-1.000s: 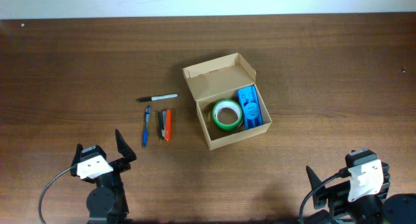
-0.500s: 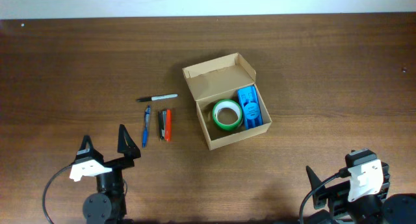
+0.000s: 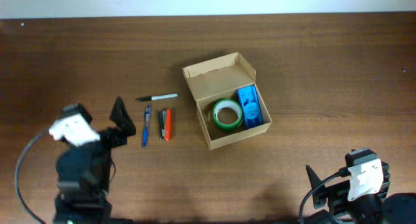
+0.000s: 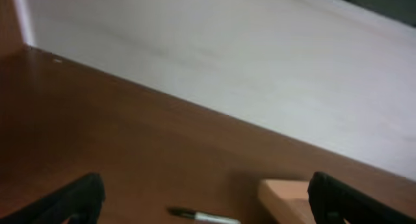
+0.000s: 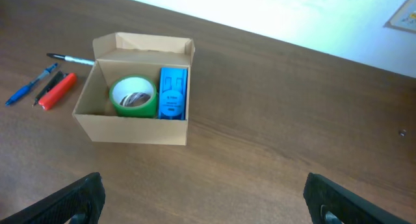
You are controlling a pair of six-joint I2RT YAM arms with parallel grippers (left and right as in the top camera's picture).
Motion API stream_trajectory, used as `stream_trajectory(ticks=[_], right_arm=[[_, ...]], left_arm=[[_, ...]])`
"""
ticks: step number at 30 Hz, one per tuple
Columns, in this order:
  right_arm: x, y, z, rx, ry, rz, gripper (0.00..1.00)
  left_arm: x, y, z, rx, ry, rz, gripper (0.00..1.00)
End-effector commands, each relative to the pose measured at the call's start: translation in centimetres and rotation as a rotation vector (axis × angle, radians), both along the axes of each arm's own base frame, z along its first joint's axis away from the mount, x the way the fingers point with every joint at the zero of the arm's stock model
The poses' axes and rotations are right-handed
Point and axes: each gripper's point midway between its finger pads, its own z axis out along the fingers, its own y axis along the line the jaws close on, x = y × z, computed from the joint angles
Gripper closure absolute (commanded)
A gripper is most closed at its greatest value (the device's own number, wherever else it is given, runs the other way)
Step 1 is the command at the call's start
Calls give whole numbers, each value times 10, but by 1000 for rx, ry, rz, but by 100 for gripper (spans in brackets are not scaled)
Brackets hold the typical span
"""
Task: Pack container
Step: 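Move the left gripper over the red stapler left of the box, then grasp the red stapler with the left gripper and lift it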
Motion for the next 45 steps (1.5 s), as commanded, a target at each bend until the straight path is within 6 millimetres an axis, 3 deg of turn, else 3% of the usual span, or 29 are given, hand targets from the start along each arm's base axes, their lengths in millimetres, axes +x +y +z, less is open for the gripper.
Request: stream_trajectory(ticks=[1, 4, 11, 18, 21, 26, 34, 45], right_arm=[[2, -3, 0, 1, -1, -27, 1], [2, -3, 0, 1, -1, -27, 1], [2, -3, 0, 1, -1, -27, 1], [2, -3, 0, 1, -1, -27, 1], [2, -3, 0, 1, -1, -27, 1], [2, -3, 0, 1, -1, -27, 1], [2, -3, 0, 1, -1, -27, 1], [2, -3, 0, 1, -1, -27, 1]], left_arm=[[22, -26, 12, -40, 70, -147, 0], [36, -39, 4, -63, 176, -214, 0], [68, -46, -35, -91, 427, -233, 0], [83, -53, -109, -130, 663, -254, 0], [80, -61, -145, -166, 792, -285, 0], [68, -75, -189, -214, 980, -329, 0], [68, -108, -216, -132, 1085, -440, 0], [47, -105, -250, -136, 1244, -420, 0]])
